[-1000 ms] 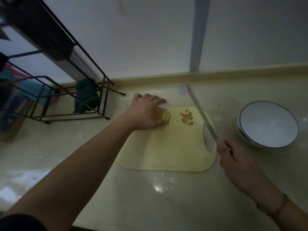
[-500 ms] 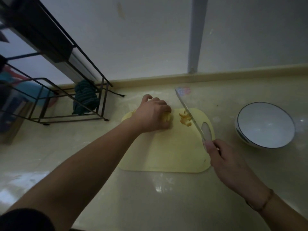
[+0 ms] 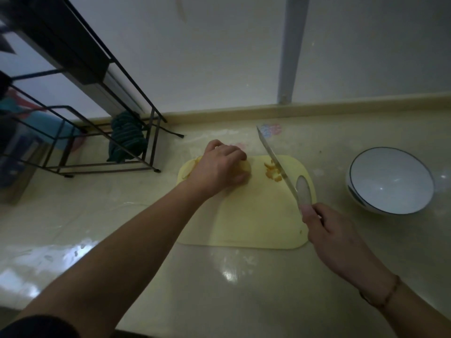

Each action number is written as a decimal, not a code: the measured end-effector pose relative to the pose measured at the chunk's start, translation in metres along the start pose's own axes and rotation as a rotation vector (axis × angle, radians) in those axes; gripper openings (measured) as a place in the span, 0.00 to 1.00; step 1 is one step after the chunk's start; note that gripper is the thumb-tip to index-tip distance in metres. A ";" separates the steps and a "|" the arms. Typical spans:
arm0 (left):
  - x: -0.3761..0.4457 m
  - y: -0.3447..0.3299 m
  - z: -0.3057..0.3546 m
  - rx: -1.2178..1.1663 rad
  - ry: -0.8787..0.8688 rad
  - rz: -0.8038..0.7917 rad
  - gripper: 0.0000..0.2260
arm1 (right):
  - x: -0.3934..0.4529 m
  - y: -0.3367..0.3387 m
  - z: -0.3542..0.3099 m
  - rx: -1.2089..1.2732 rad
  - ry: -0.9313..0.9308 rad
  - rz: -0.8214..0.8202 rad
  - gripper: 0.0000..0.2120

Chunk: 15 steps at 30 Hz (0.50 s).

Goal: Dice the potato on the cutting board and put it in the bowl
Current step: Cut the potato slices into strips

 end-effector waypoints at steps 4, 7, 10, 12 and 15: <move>0.007 0.003 0.004 0.112 -0.035 -0.109 0.19 | -0.002 -0.003 -0.001 0.011 0.015 -0.014 0.17; 0.017 -0.001 0.013 0.273 -0.084 -0.246 0.21 | -0.002 -0.004 -0.001 0.018 0.015 -0.002 0.18; 0.021 -0.009 0.022 0.438 -0.129 -0.344 0.21 | -0.003 -0.005 0.000 0.023 0.009 0.000 0.19; 0.020 -0.012 0.025 0.475 -0.141 -0.366 0.19 | -0.003 -0.005 0.000 0.015 0.011 0.001 0.21; 0.017 -0.011 0.025 0.431 -0.121 -0.327 0.18 | -0.002 -0.007 0.000 0.005 0.018 0.009 0.22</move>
Point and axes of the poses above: each hand's wrist, its own x-axis towards the middle knuckle, its own y-axis out of the back of the hand, z = x × y, the point moved 8 cm from there along x, towards the middle knuckle, and after that the axes turned 2 degrees about -y, right-handed, at the moved point
